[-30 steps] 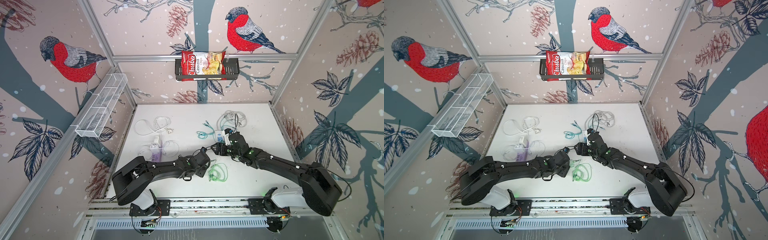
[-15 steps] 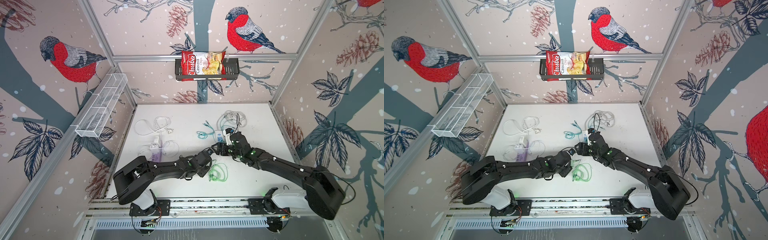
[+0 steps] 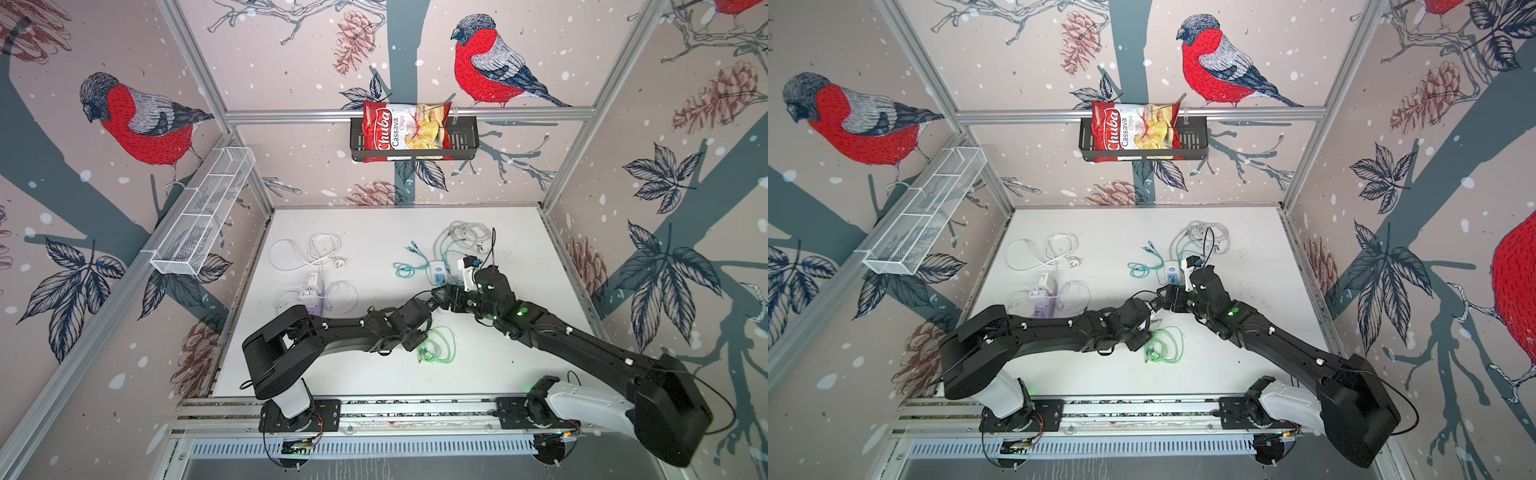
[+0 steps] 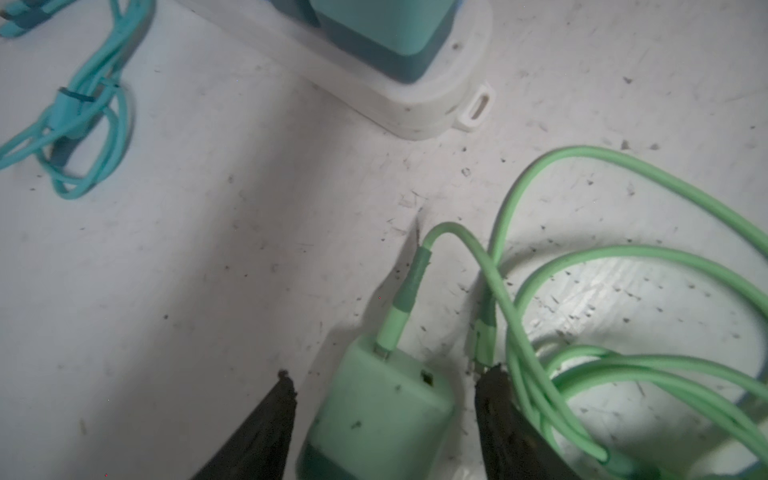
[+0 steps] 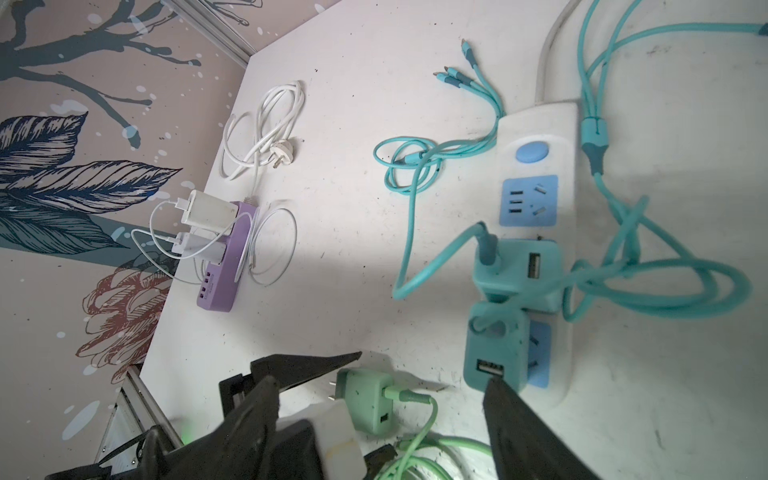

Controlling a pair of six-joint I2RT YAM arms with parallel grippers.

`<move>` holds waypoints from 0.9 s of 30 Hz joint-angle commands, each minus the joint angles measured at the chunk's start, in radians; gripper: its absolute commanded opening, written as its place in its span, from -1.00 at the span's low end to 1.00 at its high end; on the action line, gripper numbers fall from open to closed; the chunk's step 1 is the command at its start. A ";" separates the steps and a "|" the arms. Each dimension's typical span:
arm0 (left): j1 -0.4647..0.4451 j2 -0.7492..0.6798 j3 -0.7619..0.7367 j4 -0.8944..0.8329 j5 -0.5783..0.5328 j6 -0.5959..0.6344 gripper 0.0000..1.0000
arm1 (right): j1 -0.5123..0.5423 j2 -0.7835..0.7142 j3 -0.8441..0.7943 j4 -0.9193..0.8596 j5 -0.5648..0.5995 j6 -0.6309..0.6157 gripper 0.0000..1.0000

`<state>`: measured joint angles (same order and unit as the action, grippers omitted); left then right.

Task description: Insert the plug

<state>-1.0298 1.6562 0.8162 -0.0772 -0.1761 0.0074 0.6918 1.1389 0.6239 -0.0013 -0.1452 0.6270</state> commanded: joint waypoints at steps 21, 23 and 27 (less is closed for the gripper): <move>0.019 -0.007 0.043 -0.185 0.044 -0.098 0.32 | -0.020 -0.032 -0.022 0.003 -0.023 -0.009 0.56; 0.019 -0.010 0.040 -0.193 0.046 -0.107 0.32 | -0.020 -0.034 -0.020 0.002 -0.023 -0.010 0.56; 0.018 -0.009 0.041 -0.189 0.056 -0.098 0.31 | -0.020 -0.039 -0.017 -0.002 -0.023 -0.011 0.56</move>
<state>-1.0107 1.6508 0.8570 -0.2493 -0.1318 -0.0826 0.6712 1.1057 0.6052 -0.0158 -0.1600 0.6266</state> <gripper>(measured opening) 0.659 0.780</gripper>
